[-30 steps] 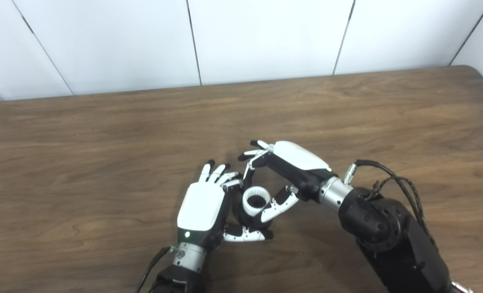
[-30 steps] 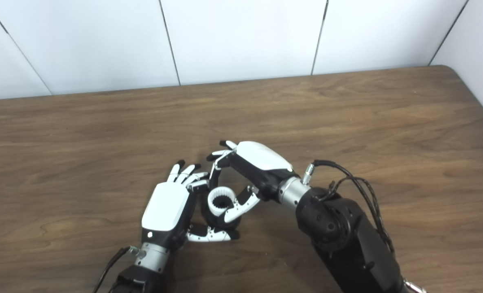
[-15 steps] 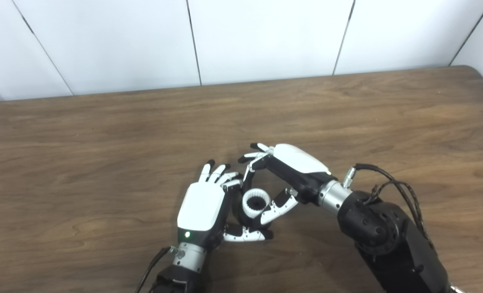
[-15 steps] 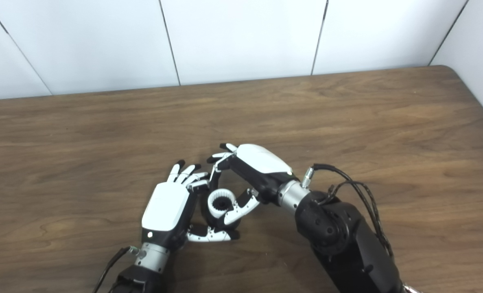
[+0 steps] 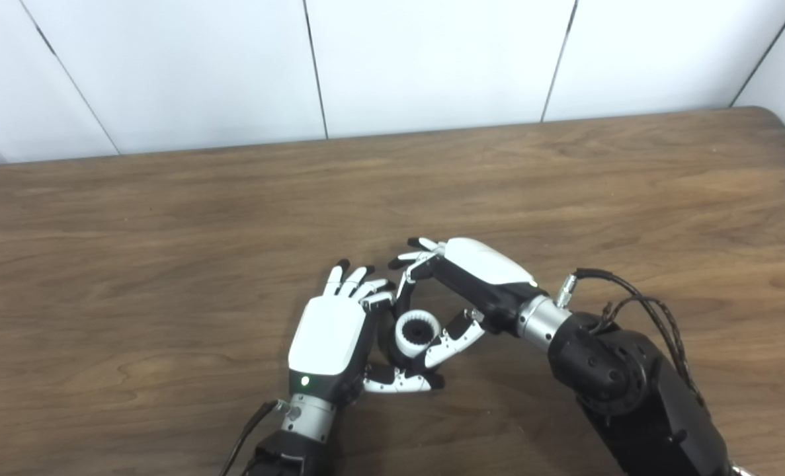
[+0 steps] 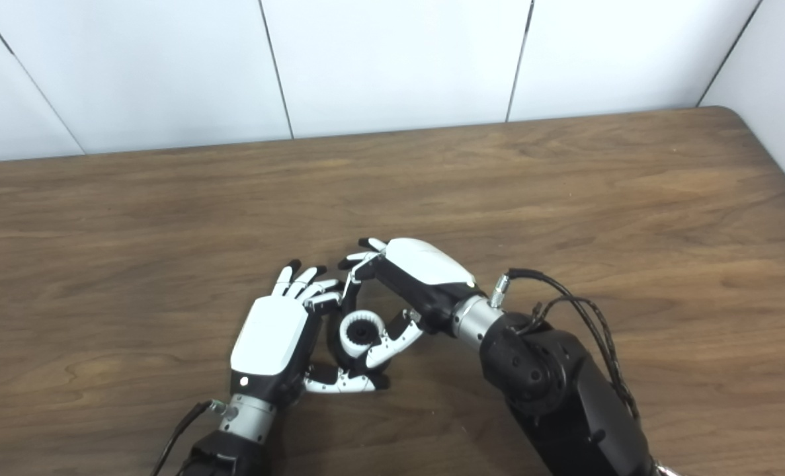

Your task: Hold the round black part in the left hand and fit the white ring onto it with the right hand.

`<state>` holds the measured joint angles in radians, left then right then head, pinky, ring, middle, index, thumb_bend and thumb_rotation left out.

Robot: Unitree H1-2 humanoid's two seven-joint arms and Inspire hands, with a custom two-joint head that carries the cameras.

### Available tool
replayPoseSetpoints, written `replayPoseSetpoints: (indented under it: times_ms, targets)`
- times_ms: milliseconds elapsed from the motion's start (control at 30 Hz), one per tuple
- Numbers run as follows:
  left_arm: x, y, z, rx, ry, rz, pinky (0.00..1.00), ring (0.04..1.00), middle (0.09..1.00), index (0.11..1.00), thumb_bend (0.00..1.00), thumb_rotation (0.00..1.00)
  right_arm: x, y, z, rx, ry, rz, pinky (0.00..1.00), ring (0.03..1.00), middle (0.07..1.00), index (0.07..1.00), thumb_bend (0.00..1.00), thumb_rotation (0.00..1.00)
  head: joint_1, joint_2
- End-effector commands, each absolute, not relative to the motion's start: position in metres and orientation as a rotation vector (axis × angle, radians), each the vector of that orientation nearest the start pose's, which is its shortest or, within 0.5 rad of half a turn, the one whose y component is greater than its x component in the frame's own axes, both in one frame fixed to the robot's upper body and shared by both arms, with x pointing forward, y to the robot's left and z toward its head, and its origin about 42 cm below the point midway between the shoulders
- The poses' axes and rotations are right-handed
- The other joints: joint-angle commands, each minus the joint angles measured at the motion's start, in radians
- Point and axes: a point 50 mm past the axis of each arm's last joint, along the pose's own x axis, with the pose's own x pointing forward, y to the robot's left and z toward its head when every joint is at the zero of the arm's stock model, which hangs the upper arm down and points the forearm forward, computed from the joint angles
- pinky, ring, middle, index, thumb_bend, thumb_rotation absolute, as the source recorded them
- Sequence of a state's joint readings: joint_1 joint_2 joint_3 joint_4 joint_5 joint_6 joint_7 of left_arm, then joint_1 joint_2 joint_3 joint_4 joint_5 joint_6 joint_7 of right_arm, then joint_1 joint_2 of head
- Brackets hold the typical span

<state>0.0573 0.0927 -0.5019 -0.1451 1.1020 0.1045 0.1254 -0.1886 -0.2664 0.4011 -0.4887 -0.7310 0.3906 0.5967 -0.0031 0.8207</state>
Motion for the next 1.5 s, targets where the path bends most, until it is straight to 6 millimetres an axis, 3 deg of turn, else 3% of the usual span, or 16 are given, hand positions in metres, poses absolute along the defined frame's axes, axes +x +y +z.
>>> replayPoseSetpoints:
  times_ms: [0, 33, 100, 233, 700, 1200, 1467]
  targets:
    - [0.232, 0.106, 0.114, 1.112, -0.308, -0.250, 1.00, 0.907, 0.786, 0.485, 0.52, 0.06, 0.283, -0.161, 0.227, -1.010, -0.183, 0.592, 1.00, 1.000, 0.882, 0.492, 0.52, 0.15, -0.001, 0.002]
    - [0.232, 0.106, 0.114, 1.111, -0.309, -0.249, 1.00, 0.908, 0.786, 0.485, 0.52, 0.06, 0.283, -0.161, 0.228, -1.008, -0.183, 0.590, 1.00, 1.000, 0.883, 0.553, 0.71, 0.18, -0.001, 0.002]
    - [0.232, 0.106, 0.114, 1.111, -0.312, -0.246, 1.00, 0.904, 0.784, 0.485, 0.52, 0.06, 0.283, -0.161, 0.228, -1.007, -0.185, 0.584, 1.00, 1.000, 0.891, 0.620, 0.90, 0.21, -0.001, 0.002]
    - [0.232, 0.106, 0.114, 1.107, -0.314, -0.246, 1.00, 0.902, 0.782, 0.485, 0.52, 0.06, 0.284, -0.162, 0.229, -1.003, -0.189, 0.572, 1.00, 1.000, 0.907, 0.655, 0.99, 0.24, -0.001, 0.002]
    - [0.232, 0.107, 0.115, 1.129, -0.304, -0.246, 1.00, 0.901, 0.786, 0.485, 0.52, 0.06, 0.284, -0.170, 0.236, -1.016, -0.196, 0.545, 1.00, 1.000, 0.912, 0.665, 1.00, 0.26, -0.002, 0.005]
    - [0.235, 0.111, 0.114, 1.130, -0.300, -0.241, 1.00, 0.894, 0.781, 0.484, 0.53, 0.06, 0.275, -0.212, 0.270, -1.025, -0.186, 0.434, 1.00, 1.000, 0.916, 0.706, 1.00, 0.29, -0.009, -0.002]
    - [0.236, 0.115, 0.113, 1.121, -0.288, -0.228, 1.00, 0.899, 0.775, 0.487, 0.52, 0.07, 0.271, -0.222, 0.269, -1.009, -0.143, 0.428, 1.00, 1.000, 0.926, 0.735, 1.00, 0.33, -0.006, -0.004]
